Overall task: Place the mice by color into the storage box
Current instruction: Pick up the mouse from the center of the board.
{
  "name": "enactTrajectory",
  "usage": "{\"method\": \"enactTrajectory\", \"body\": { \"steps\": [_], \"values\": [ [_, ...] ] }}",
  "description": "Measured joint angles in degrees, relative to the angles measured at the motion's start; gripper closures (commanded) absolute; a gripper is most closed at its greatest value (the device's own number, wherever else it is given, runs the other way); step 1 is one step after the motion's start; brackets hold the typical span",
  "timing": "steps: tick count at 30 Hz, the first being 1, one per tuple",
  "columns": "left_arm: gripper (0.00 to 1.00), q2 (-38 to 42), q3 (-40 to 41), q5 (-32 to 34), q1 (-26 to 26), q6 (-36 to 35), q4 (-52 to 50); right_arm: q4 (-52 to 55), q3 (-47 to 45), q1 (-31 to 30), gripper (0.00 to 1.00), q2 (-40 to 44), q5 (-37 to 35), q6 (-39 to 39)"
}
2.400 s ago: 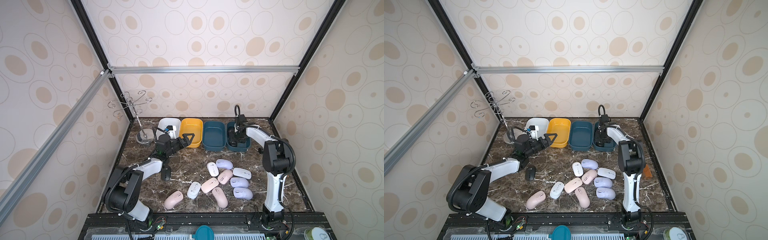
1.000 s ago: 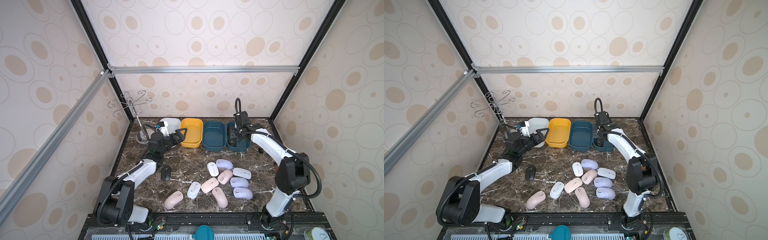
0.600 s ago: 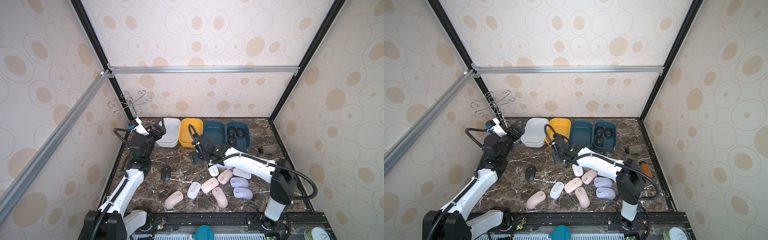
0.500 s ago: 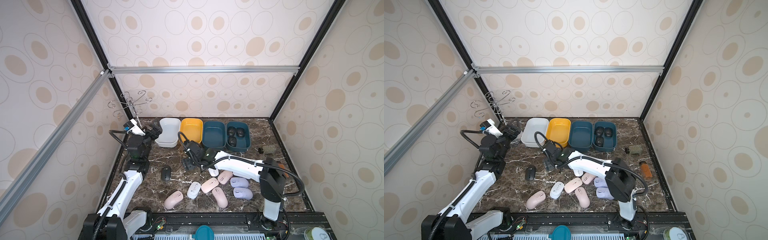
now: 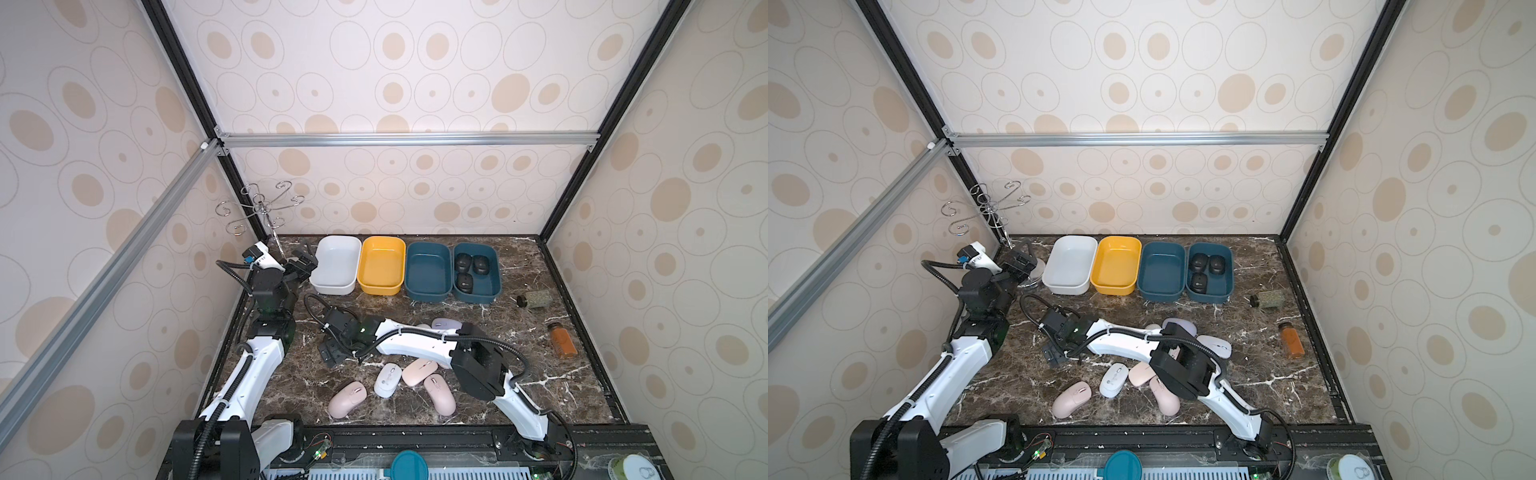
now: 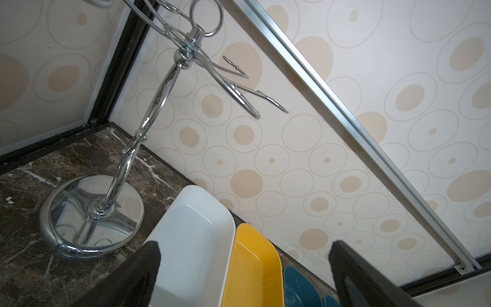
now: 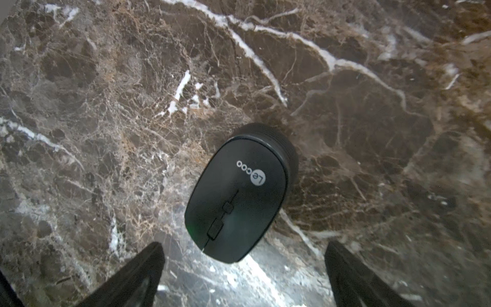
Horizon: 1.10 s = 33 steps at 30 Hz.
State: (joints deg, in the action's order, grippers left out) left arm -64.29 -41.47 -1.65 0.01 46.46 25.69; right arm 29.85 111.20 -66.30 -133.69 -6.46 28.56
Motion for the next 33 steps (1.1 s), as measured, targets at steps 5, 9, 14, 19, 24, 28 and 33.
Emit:
{"method": "enactTrajectory", "body": {
  "steps": [5,9,14,19,24,28,33],
  "values": [
    [0.0,-1.18,0.02,-2.51,0.22,0.87,1.29,2.8,9.03,-0.24,0.02,-7.72,-3.56,-0.96],
    [0.0,-2.6,0.02,-4.28,0.31,1.53,1.79,5.42,14.84,-0.5,0.16,-11.96,-7.17,-1.66],
    [0.0,-2.89,0.02,-5.38,0.57,1.79,2.32,5.09,13.7,-0.5,0.32,-11.56,-8.5,-1.79],
    [0.0,-2.89,0.02,-6.08,0.63,1.88,2.93,1.22,3.58,-0.5,0.43,-5.77,-8.79,-2.14],
    [0.0,-3.02,0.02,-6.88,0.63,2.19,3.45,-1.68,-6.12,-0.07,0.46,0.02,-9.25,-3.08],
    [0.0,-3.34,0.04,-7.61,0.63,2.23,3.91,-3.98,-12.74,1.16,0.45,3.87,-8.59,-4.13],
    [0.0,-4.74,0.04,-9.62,0.63,3.26,5.33,-6.73,-23.74,4.24,0.42,10.97,-4.39,-7.63]
  ]
}}
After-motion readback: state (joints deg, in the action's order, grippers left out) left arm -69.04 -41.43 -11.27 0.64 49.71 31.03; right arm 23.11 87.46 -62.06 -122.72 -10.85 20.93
